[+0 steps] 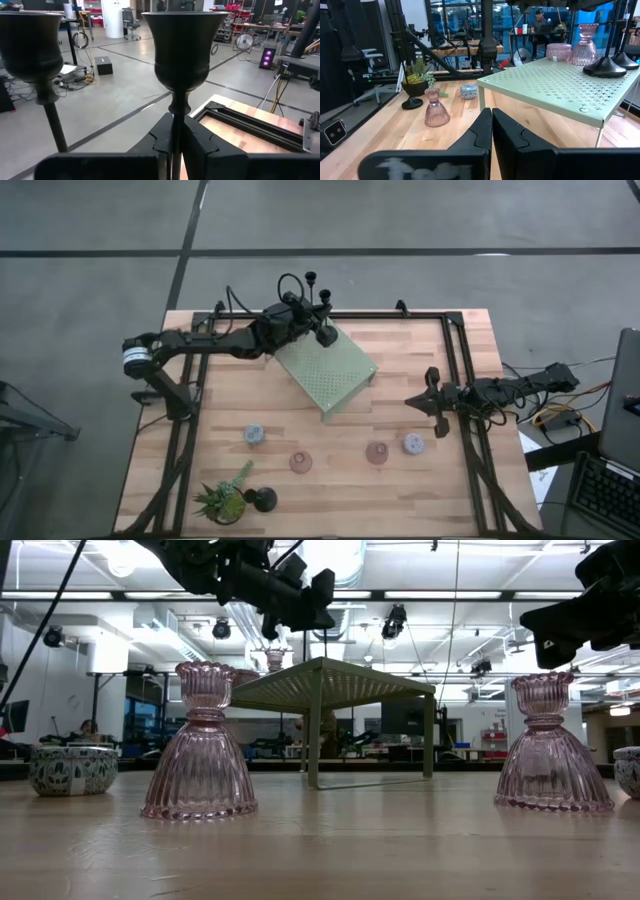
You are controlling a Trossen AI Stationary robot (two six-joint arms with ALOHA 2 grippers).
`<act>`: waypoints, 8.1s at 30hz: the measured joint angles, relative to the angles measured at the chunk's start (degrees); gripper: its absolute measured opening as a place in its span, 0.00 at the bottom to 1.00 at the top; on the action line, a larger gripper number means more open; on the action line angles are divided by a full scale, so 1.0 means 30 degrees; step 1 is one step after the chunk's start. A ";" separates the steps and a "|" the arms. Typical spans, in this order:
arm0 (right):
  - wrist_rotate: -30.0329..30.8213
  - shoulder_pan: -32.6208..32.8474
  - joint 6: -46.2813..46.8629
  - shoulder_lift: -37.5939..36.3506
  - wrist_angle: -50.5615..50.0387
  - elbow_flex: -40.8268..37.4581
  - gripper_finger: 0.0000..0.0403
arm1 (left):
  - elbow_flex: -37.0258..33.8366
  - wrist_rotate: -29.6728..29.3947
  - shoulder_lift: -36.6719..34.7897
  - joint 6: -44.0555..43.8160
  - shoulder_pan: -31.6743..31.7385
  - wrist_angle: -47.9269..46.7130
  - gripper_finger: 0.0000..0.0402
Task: Pick & Place candle stick holders
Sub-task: Put the top black candle holder on the shelf, then put the black candle holder on the shelf
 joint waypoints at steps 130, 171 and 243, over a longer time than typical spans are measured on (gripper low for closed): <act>0.0002 0.0002 0.0040 0.0000 -0.0007 0.0007 0.02 | -1.0646 0.3534 -0.9455 -1.1341 -2.1996 -0.6958 0.57; 0.0002 0.0002 -0.0013 0.0000 -0.0007 0.0007 0.02 | -0.9020 0.2440 -0.7053 -0.7516 -2.2170 -0.4065 0.13; 0.0004 0.0001 0.0022 0.0007 0.0000 0.0007 0.02 | 0.3539 -0.0525 -0.0333 0.0954 -0.4427 -0.3885 0.06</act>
